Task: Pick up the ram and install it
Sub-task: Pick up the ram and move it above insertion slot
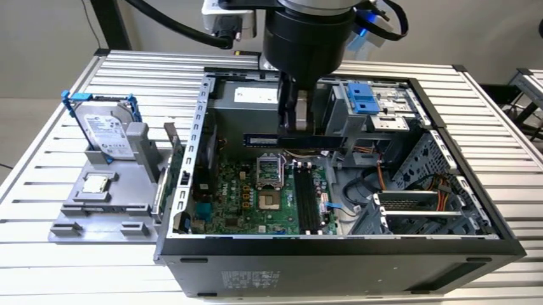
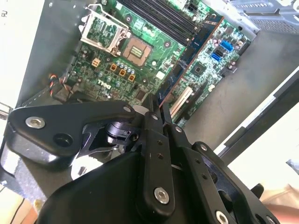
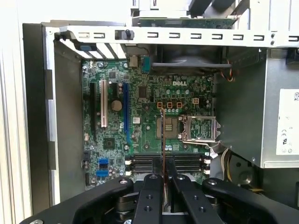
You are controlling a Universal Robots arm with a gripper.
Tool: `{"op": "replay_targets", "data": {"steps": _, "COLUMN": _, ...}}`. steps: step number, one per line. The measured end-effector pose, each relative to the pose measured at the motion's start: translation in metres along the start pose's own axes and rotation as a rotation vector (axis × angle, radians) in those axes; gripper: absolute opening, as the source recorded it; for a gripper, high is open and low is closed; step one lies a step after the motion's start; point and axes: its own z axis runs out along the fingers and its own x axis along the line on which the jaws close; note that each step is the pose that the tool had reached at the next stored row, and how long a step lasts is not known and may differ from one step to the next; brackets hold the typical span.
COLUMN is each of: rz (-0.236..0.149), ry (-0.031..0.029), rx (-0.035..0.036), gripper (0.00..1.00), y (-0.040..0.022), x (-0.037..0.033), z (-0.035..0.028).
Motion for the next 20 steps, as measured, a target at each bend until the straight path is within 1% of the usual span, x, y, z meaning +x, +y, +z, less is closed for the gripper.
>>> {"op": "replay_targets", "data": {"steps": 9, "rz": 0.000, "ry": 0.0001, "rx": 0.0000, "gripper": 0.00, "y": -0.0193, "x": -0.0004, "z": -0.0002}}
{"op": "replay_targets", "data": {"steps": 20, "rz": 0.000, "ry": 0.0001, "rx": 0.0000, "gripper": 0.00, "y": -0.0449, "x": -0.0016, "z": -0.0005}}
